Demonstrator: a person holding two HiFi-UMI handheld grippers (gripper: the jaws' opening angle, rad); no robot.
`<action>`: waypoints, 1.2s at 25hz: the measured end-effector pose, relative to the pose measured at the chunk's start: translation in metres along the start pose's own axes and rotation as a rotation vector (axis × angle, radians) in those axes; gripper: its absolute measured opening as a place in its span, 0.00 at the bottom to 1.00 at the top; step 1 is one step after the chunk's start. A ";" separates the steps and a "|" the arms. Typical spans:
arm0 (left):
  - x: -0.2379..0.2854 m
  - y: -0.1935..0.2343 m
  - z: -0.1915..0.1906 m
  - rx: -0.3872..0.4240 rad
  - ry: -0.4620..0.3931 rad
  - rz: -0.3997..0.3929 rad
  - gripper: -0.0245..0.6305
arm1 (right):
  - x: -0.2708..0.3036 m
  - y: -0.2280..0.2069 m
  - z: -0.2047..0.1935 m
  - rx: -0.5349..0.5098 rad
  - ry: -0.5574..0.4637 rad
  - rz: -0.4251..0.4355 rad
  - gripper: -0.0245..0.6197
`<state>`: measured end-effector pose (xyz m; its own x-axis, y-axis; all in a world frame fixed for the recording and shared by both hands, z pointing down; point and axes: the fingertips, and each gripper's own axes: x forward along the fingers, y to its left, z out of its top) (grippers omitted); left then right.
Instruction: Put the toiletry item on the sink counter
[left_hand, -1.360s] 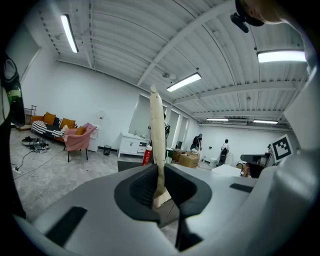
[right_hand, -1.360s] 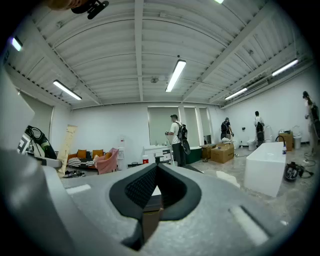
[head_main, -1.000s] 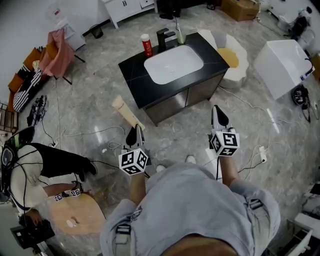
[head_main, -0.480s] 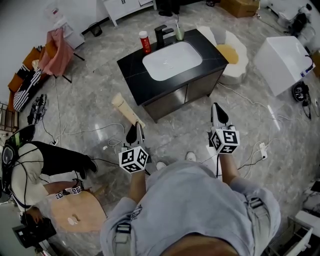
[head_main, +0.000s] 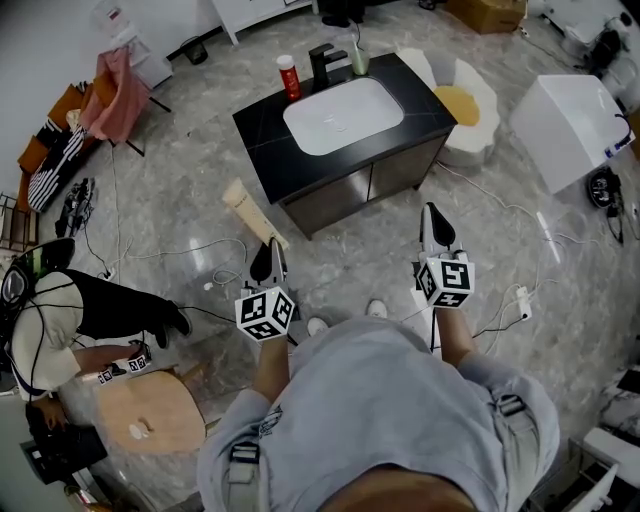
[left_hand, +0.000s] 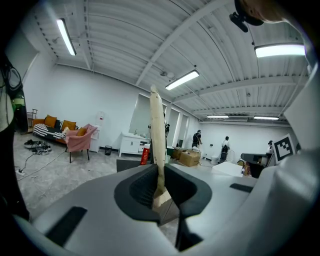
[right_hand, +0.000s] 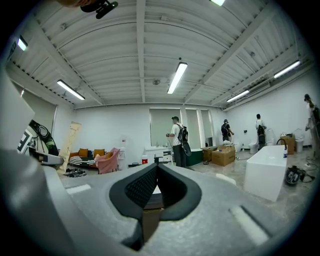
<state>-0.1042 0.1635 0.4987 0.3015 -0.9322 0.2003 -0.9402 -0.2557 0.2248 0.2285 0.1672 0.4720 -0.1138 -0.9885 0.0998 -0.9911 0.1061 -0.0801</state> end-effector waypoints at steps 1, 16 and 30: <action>0.001 -0.003 -0.001 0.001 0.000 0.002 0.09 | 0.000 -0.001 -0.001 -0.003 0.000 0.005 0.05; 0.018 -0.062 -0.021 -0.012 0.005 0.029 0.09 | 0.005 -0.042 -0.010 -0.024 0.011 0.079 0.05; 0.035 -0.045 -0.024 -0.039 0.024 0.025 0.09 | 0.031 -0.028 -0.021 -0.023 0.057 0.089 0.05</action>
<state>-0.0478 0.1485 0.5182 0.2824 -0.9316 0.2289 -0.9406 -0.2221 0.2567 0.2510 0.1361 0.4980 -0.2041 -0.9674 0.1499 -0.9783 0.1958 -0.0685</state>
